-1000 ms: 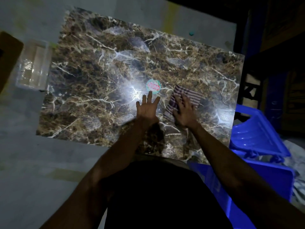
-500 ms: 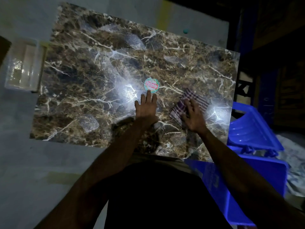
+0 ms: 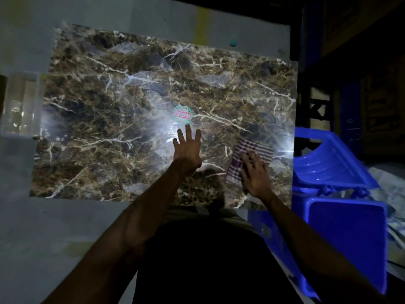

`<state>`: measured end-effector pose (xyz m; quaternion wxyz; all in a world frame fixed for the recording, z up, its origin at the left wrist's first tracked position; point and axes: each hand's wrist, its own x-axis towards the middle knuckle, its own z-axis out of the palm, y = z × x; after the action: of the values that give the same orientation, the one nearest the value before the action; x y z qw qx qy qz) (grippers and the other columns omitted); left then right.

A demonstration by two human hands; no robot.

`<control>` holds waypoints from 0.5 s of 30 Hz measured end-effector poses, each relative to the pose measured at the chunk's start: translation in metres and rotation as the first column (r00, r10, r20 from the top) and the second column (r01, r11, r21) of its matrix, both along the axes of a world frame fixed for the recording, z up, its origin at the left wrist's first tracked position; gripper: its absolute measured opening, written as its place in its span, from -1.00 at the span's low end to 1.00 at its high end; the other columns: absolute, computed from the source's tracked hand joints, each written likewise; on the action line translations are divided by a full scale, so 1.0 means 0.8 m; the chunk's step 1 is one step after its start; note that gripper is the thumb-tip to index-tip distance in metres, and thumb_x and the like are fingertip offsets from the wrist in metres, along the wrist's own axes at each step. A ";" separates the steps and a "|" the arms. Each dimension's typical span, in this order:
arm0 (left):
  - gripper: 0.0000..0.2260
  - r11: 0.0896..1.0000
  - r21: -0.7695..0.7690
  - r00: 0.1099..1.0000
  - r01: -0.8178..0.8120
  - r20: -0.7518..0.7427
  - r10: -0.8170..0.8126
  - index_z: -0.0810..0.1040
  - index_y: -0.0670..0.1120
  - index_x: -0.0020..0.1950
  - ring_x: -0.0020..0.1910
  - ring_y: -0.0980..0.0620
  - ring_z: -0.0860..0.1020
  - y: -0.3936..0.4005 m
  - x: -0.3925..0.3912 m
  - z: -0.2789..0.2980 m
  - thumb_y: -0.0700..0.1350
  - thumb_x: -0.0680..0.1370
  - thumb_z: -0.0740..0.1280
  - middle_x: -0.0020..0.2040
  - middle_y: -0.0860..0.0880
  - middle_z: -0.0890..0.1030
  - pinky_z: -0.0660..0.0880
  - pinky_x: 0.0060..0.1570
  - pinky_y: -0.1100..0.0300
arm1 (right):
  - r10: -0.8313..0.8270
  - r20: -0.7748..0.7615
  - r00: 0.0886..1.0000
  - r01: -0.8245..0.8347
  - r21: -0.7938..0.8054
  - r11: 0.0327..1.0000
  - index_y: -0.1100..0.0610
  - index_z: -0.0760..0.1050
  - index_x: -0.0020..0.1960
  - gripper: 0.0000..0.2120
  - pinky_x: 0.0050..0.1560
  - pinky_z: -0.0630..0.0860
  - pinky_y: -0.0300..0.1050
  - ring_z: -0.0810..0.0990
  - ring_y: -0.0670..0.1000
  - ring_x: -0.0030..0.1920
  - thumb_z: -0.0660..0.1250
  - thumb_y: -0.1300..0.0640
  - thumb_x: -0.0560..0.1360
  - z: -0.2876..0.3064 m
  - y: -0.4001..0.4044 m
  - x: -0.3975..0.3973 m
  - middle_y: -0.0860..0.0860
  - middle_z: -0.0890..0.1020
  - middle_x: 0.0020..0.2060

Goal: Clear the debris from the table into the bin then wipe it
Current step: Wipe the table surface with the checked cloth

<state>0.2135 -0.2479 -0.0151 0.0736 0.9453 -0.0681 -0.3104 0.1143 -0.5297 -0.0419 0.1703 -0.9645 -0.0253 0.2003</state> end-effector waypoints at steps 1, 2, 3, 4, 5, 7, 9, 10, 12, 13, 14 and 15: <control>-0.07 1.000 0.007 1.000 0.021 0.017 -0.021 -0.07 -0.06 0.68 0.60 -0.42 -0.03 -0.009 -0.001 0.000 -0.07 0.48 0.44 0.66 -0.28 -0.14 0.17 0.48 -0.34 | -0.061 0.005 0.998 0.061 -0.006 0.998 -0.02 0.16 0.65 -0.42 0.47 0.24 0.37 0.15 0.18 0.63 -0.01 -0.20 0.69 -0.004 -0.017 0.012 0.09 0.20 0.64; -0.06 0.999 0.015 0.999 0.046 0.024 -0.046 -0.06 -0.07 0.68 0.60 -0.42 -0.01 -0.022 -0.005 -0.001 -0.05 0.48 0.47 0.66 -0.28 -0.12 0.19 0.47 -0.33 | -0.102 0.021 0.995 0.103 -0.023 0.994 0.02 0.15 0.66 -0.39 0.47 0.24 0.39 0.16 0.20 0.63 -0.01 -0.21 0.68 -0.010 -0.031 0.020 0.11 0.20 0.64; -0.03 0.998 0.021 0.998 0.065 0.018 -0.066 -0.05 -0.07 0.68 0.60 -0.41 0.00 -0.031 -0.008 -0.002 -0.02 0.46 0.50 0.66 -0.28 -0.11 0.21 0.47 -0.33 | -0.125 0.036 0.991 0.127 -0.045 0.991 0.04 0.13 0.67 -0.38 0.48 0.21 0.41 0.14 0.20 0.63 -0.01 -0.21 0.68 -0.015 -0.033 0.035 0.12 0.18 0.64; 0.00 0.996 0.030 0.996 0.087 0.005 -0.087 -0.05 -0.07 0.67 0.60 -0.41 0.01 -0.043 -0.012 -0.002 0.02 0.45 0.53 0.66 -0.28 -0.10 0.22 0.46 -0.33 | -0.152 0.046 0.987 0.154 -0.035 0.987 0.04 0.10 0.68 -0.37 0.50 0.16 0.42 0.11 0.21 0.64 -0.01 -0.20 0.68 -0.019 -0.034 0.050 0.12 0.15 0.65; 0.02 0.993 0.039 0.994 0.112 -0.005 -0.112 -0.06 -0.08 0.67 0.60 -0.41 0.01 -0.058 -0.018 -0.001 0.06 0.44 0.55 0.66 -0.28 -0.10 0.23 0.45 -0.33 | -0.177 0.051 0.983 0.178 -0.014 0.984 0.03 0.08 0.68 -0.37 0.52 0.09 0.43 0.08 0.22 0.64 0.00 -0.19 0.68 -0.021 -0.033 0.063 0.12 0.12 0.66; 0.03 0.989 0.048 0.990 0.142 -0.007 -0.142 -0.08 -0.10 0.68 0.60 -0.42 -0.01 -0.085 -0.027 -0.001 0.12 0.45 0.54 0.66 -0.29 -0.11 0.23 0.44 -0.33 | -0.173 0.075 0.982 0.172 0.021 0.985 -0.02 0.05 0.69 -0.38 0.53 -0.04 0.41 0.00 0.22 0.66 -0.01 -0.18 0.68 -0.023 -0.019 0.081 0.10 0.07 0.67; 0.03 0.991 0.053 0.993 0.121 -0.003 -0.121 -0.07 -0.10 0.68 0.60 -0.42 -0.01 -0.107 -0.034 -0.001 0.12 0.45 0.54 0.65 -0.30 -0.10 0.24 0.43 -0.33 | -0.117 0.064 0.991 0.114 0.056 0.992 -0.10 0.03 0.68 -0.41 0.55 -0.11 0.34 -0.05 0.18 0.67 -0.03 -0.19 0.68 -0.021 -0.005 0.073 0.05 0.04 0.68; 0.04 0.994 0.050 0.995 0.101 -0.011 -0.101 -0.07 -0.09 0.67 0.60 -0.42 -0.02 -0.116 -0.036 0.000 0.10 0.43 0.55 0.65 -0.29 -0.10 0.24 0.43 -0.33 | -0.058 0.075 0.995 0.053 0.069 0.996 -0.14 0.02 0.68 -0.42 0.56 -0.09 0.31 -0.05 0.16 0.67 -0.02 -0.19 0.68 -0.023 -0.006 0.059 0.04 0.06 0.68; 0.05 0.997 0.034 0.997 0.071 -0.026 -0.070 -0.07 -0.07 0.67 0.60 -0.42 -0.03 -0.133 -0.039 0.002 0.04 0.39 0.55 0.65 -0.28 -0.11 0.22 0.44 -0.33 | 0.087 0.125 0.988 -0.095 0.059 0.994 -0.21 0.01 0.66 -0.43 0.56 0.02 0.27 0.02 0.13 0.67 0.01 -0.19 0.68 -0.024 -0.023 0.021 0.00 0.12 0.67; 0.04 0.998 0.025 0.998 0.063 -0.031 -0.062 -0.06 -0.06 0.67 0.60 -0.43 -0.03 -0.141 -0.041 0.003 0.02 0.39 0.53 0.65 -0.28 -0.10 0.21 0.43 -0.34 | 0.135 0.135 0.982 -0.142 0.050 0.989 -0.24 -0.01 0.66 -0.43 0.55 0.06 0.26 0.04 0.10 0.66 0.04 -0.19 0.68 -0.025 -0.038 0.005 -0.02 0.13 0.66; 0.01 0.998 0.015 0.998 0.057 -0.035 -0.057 -0.06 -0.07 0.67 0.59 -0.44 -0.03 -0.147 -0.042 0.003 0.01 0.41 0.51 0.65 -0.29 -0.10 0.21 0.43 -0.35 | 0.167 0.127 0.978 -0.173 0.038 0.984 -0.27 -0.03 0.65 -0.41 0.55 0.10 0.26 0.04 0.08 0.66 0.07 -0.20 0.67 -0.029 -0.058 -0.010 -0.05 0.13 0.66; -0.03 0.999 0.009 0.998 0.051 -0.038 -0.050 -0.06 -0.08 0.68 0.59 -0.45 -0.03 -0.152 -0.044 0.003 0.01 0.44 0.48 0.65 -0.30 -0.10 0.20 0.43 -0.36 | 0.168 0.113 0.979 -0.172 0.025 0.985 -0.28 -0.04 0.65 -0.40 0.55 0.12 0.26 0.03 0.06 0.67 0.09 -0.20 0.67 -0.031 -0.080 -0.021 -0.07 0.11 0.67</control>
<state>0.1786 -0.3699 -0.0125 0.0625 0.9376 -0.0891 -0.3302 0.0974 -0.5934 -0.0664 0.1677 -0.9653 -0.1205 0.1598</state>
